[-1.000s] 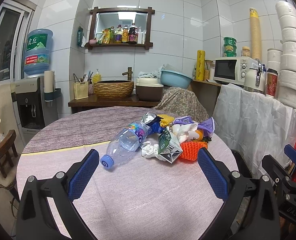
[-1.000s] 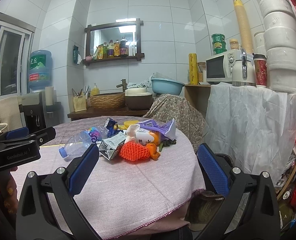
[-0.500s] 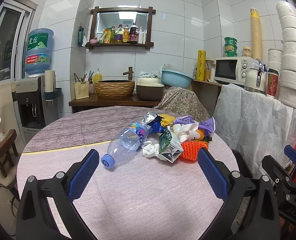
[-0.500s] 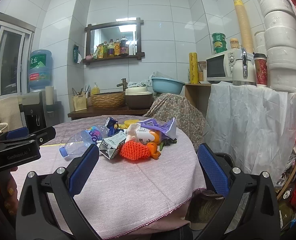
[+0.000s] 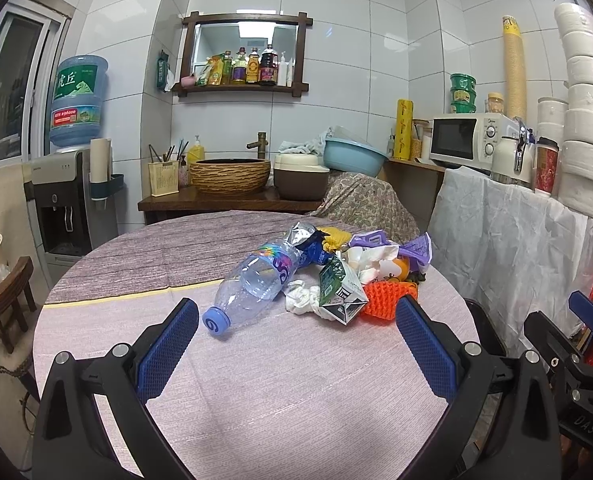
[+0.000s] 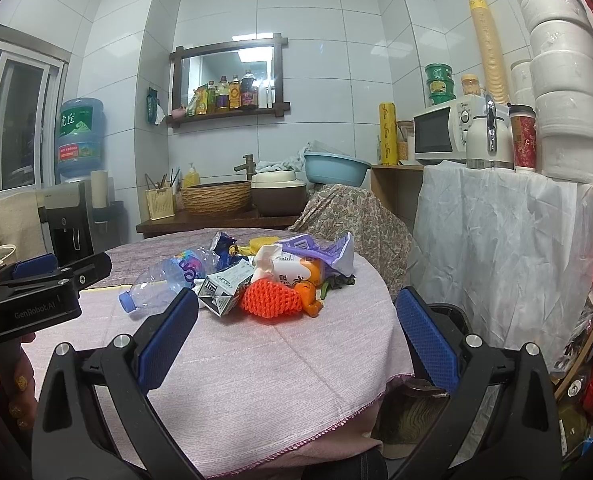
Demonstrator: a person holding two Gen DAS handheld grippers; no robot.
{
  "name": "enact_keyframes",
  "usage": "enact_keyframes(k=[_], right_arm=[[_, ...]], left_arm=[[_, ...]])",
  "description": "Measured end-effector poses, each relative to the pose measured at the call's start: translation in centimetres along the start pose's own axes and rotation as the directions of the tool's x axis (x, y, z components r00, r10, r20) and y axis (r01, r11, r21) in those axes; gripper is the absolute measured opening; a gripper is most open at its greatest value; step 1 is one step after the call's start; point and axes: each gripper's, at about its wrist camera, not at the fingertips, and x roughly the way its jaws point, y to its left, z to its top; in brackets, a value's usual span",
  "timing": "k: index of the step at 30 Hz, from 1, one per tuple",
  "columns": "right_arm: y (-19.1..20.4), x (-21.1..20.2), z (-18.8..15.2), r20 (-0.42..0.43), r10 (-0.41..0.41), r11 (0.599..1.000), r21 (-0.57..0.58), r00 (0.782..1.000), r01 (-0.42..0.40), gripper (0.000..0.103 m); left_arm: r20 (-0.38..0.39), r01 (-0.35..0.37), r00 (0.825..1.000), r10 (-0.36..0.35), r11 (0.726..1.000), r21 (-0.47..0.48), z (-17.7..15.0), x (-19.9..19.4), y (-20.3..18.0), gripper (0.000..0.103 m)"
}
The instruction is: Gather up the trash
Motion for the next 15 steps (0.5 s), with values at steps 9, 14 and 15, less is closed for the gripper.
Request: enact_keyframes(k=[9,14,15], right_arm=[[-0.02,0.18,0.05,-0.004,-0.001,1.0,0.001,1.0,0.001,0.098],[-0.01,0.2,0.01,-0.007,0.0,1.0,0.001,1.0,0.0,0.098],[-0.02,0.19,0.1,-0.007,0.0,1.0,0.001,1.0,0.0,0.098]], left_arm=[[-0.002,-0.001,1.0,0.001,1.0,0.0,0.04,0.05,-0.1,0.098],[-0.004,0.0,1.0,0.0,1.0,0.0,0.0,0.08,-0.1,0.098],[-0.006,0.0,1.0,0.0,1.0,0.0,0.05,0.16,-0.08,0.098]])
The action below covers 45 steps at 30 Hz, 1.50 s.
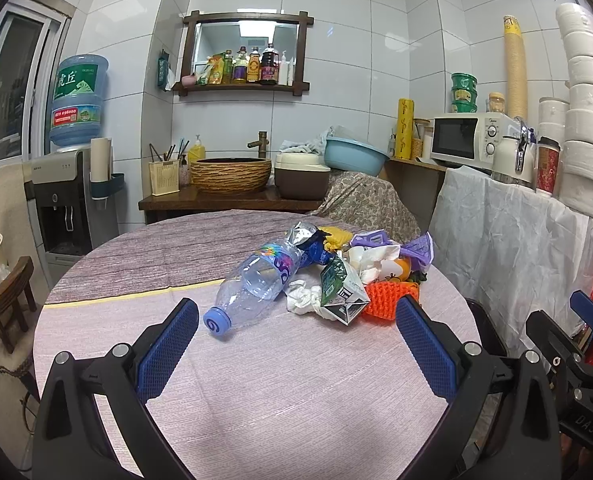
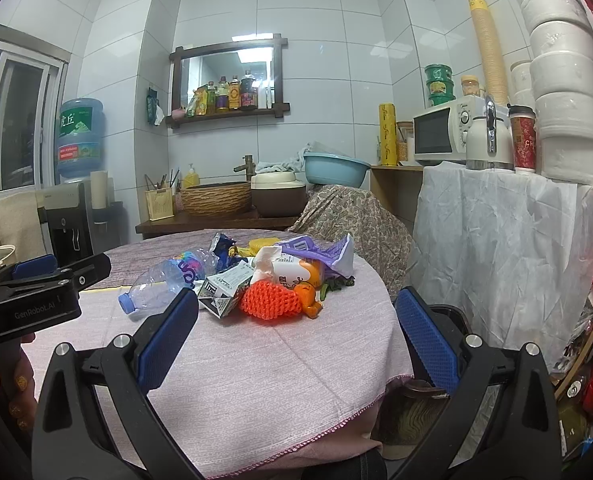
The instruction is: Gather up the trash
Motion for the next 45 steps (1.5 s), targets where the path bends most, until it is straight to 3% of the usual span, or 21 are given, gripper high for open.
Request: enact_keyframes(k=[15,21,26,33,40,45], right_arm=[[-0.2,0.1,0.0,-0.015,0.001,1.0,0.001,1.0,-0.001,0.098],[-0.6,1.3,0.2,-0.053,0.02,1.0,-0.016,0.998,-0.021,0.098],[-1.0,3.4,-0.1,-0.12,0.074,0.996,-0.032,0.99,-0.078,0.098],[-1.3,8.2,-0.7,-0.225,0.162,0.984,-0.04,0.961,-0.176,0.098],[-0.3,15.1,-0.3,-0.331,0.224,0.959,-0.093,0.917,-0.268,0.079],[2.4,19.4,0.2,-0.396,0.256,0.901,-0.233,0.882,-0.366,0.062]], left_arm=[[-0.007,-0.003,1.0,0.003,1.0,0.002,0.0,0.3,0.0,0.098],[-0.023,-0.008,1.0,0.008,1.0,-0.004,-0.2,0.9,0.5,0.098],[-0.083,0.018,0.996,-0.018,1.0,0.006,-0.5,2.2,1.2,0.098],[-0.19,0.033,0.982,-0.024,0.999,0.044,-1.2,5.0,2.7,0.098],[-0.288,0.08,0.956,-0.063,0.996,0.049,-0.2,8.1,4.2,0.098],[-0.345,0.12,0.934,-0.087,0.99,0.077,1.0,10.3,4.7,0.098]])
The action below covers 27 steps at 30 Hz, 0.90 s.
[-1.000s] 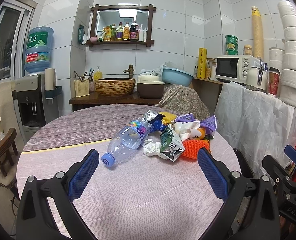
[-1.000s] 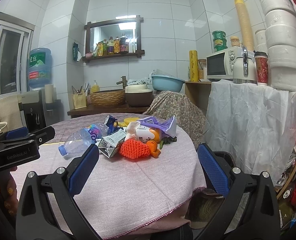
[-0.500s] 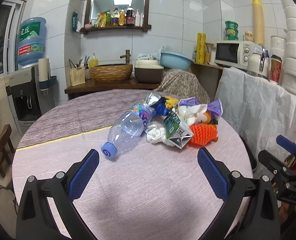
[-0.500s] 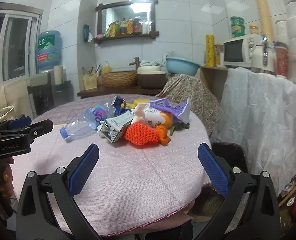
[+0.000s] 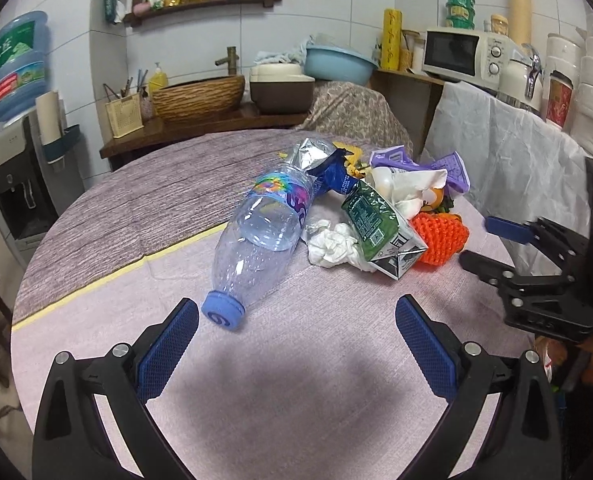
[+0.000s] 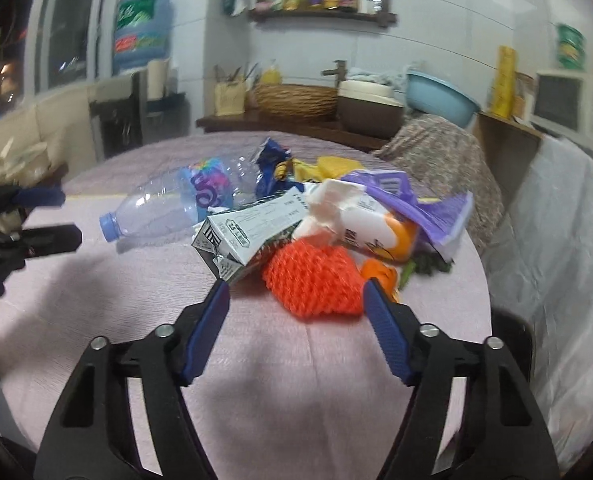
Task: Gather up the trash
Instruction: 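Grasp the clear bottle with the left tool while the right tool grasps the orange mesh net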
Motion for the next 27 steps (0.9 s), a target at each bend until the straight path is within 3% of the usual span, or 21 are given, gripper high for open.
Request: enact_keyframes(k=[6,11,13,15,20,27], right_arm=[[0.0,3.1,1.0,-0.053,-0.04,0.989,-0.148,0.998,0.032,0.058],[-0.2,4.8,0.7,-0.13,-0.005,0.983,-0.181,0.992,-0.019,0.035],[-0.2,5.1,0.5,-0.15,0.022,0.984,-0.174,0.988,-0.048,0.017],[-0.2,5.2,0.4,-0.146,0.04,0.984,-0.164,0.988,-0.065,0.013],[-0.3,3.8,0.2,-0.12,0.095,0.989,-0.101,0.988,-0.107,0.012],[-0.1,2.0,0.2,-0.097,0.115,0.99,-0.075,0.989,-0.122,0.012]], left_arm=[[-0.048,0.027,0.999,-0.026,1.0,0.008,1.9,1.1,1.4,0.098],[-0.142,0.041,0.989,-0.032,0.997,0.058,3.5,3.5,1.9,0.098],[-0.184,0.038,0.983,-0.022,0.996,0.085,4.1,4.5,2.1,0.098],[-0.225,0.058,0.974,-0.034,0.993,0.099,4.9,5.6,2.3,0.098],[-0.332,0.074,0.943,-0.03,0.99,0.12,7.2,8.8,2.6,0.097],[-0.421,0.093,0.907,-0.032,0.988,0.125,10.2,12.9,2.2,0.093]])
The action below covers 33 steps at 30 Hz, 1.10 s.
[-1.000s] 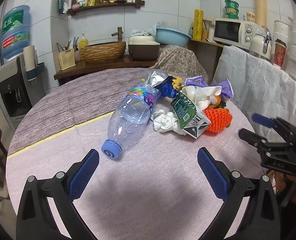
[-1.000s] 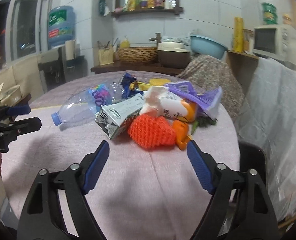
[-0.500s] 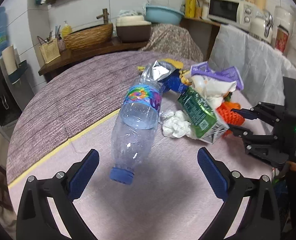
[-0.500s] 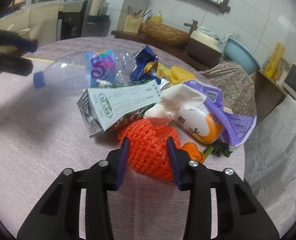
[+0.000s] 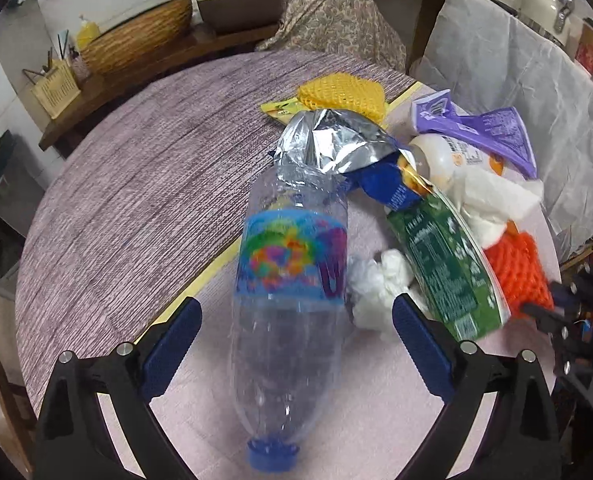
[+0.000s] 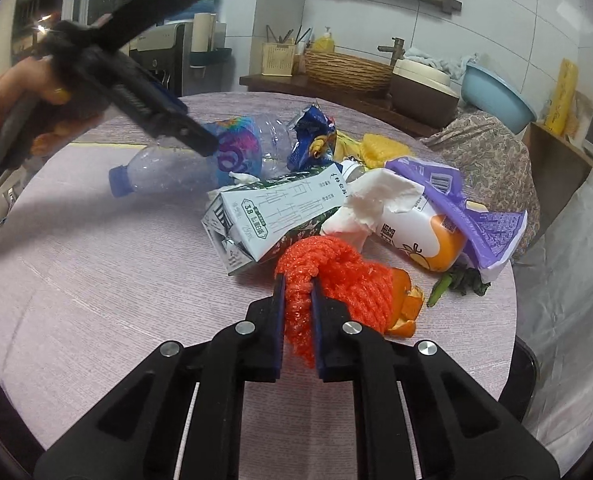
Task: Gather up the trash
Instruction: 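Grasp the clear bottle with the left tool while the right tool grasps the orange mesh net, then carry the bottle and mesh net to the black bin and release both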
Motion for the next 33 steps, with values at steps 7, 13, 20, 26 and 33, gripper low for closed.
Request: enact_keyframes(k=[7,13,20,26,33], right_arm=[[-0.2,-0.9,-0.3,0.023,0.019,0.999,0.035,1.0,-0.02,0.012],[-0.4,-1.2,-0.7,0.029,0.032,0.998,0.059,0.999,-0.034,0.012],[-0.6,-1.6,-0.9,0.046,0.057,0.995,0.081,0.997,-0.061,0.012],[-1.1,-2.4,-1.5,0.084,0.115,0.982,0.143,0.99,-0.126,0.012],[-2.4,-4.7,-1.8,0.198,0.182,0.948,0.223,0.963,-0.225,0.012]], left_arm=[[-0.112,0.038,0.993,-0.042,0.999,-0.038,1.7,3.1,1.1,0.077],[-0.13,0.032,0.991,-0.037,0.999,-0.045,2.1,4.1,1.6,0.069],[-0.052,0.055,0.997,-0.059,0.995,-0.085,1.2,2.7,2.5,0.068],[0.102,0.066,0.993,-0.051,0.987,-0.144,-1.1,-0.8,3.8,0.068],[0.237,0.125,0.968,-0.085,0.979,-0.161,-4.0,-5.2,3.6,0.068]])
